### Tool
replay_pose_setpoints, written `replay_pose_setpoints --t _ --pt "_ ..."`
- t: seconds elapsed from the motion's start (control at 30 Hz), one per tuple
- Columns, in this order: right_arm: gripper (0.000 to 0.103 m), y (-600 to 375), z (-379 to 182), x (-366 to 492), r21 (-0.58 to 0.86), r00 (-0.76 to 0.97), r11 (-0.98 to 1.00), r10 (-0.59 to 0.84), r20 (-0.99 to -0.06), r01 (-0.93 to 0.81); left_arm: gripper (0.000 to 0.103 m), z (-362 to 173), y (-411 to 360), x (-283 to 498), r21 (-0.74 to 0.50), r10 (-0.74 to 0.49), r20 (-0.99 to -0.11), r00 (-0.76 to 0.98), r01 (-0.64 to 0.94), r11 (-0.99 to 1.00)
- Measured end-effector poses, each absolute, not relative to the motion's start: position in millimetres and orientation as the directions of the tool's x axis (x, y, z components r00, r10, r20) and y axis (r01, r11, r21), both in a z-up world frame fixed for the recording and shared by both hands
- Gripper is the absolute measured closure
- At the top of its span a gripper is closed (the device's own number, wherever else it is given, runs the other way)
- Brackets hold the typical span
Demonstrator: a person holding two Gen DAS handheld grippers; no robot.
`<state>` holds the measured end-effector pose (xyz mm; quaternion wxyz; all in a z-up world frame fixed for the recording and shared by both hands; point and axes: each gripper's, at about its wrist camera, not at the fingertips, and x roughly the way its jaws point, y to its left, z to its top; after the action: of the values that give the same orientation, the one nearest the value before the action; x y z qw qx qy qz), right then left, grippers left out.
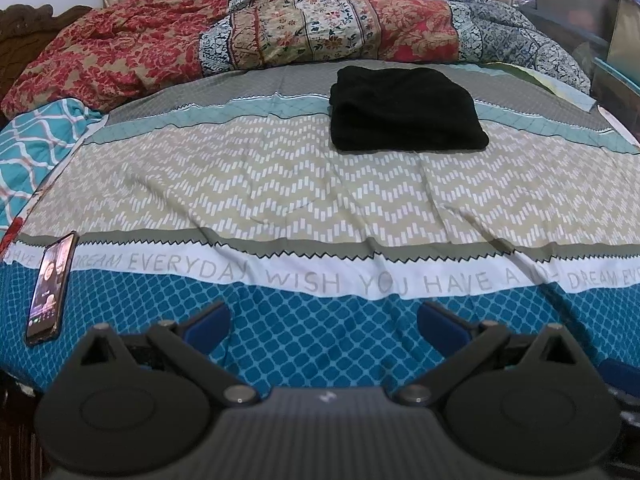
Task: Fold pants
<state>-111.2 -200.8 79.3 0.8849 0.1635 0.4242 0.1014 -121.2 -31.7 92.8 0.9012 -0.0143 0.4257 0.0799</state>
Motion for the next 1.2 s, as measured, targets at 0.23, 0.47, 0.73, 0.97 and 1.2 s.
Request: replay_pose_setpoints --t 0.23,0.47,0.73,0.97,1.2 --pt "0.0 -201.6 79.7 -109.7 0.379 0.614 0.925 0.319 -0.722 -0.035 0.0 91.2 -36.8 -121.7 0.098 0.173 -0.766 0.619 -0.153 0.983" --pt "0.0 -201.4 79.1 -110.4 0.382 0.611 0.924 0.319 -0.725 -0.029 0.0 90.3 -32.2 -121.4 0.081 0.165 -0.781 0.603 -0.164 0.983" --pt "0.0 -200.6 78.9 -110.5 0.385 0.608 0.923 0.318 -0.727 -0.022 0.0 92.5 -39.1 -123.3 0.088 0.144 -0.782 0.606 -0.12 0.989" --pt "0.0 -200.9 78.7 -110.9 0.385 0.609 0.923 0.317 -0.727 -0.02 0.0 93.9 -37.7 -124.3 0.083 0.139 -0.784 0.605 -0.12 0.989" --pt "0.0 -200.5 79.0 -109.9 0.385 0.609 0.923 0.316 -0.728 -0.018 0.0 93.2 -37.2 -123.1 0.088 0.144 -0.791 0.594 -0.123 0.989"
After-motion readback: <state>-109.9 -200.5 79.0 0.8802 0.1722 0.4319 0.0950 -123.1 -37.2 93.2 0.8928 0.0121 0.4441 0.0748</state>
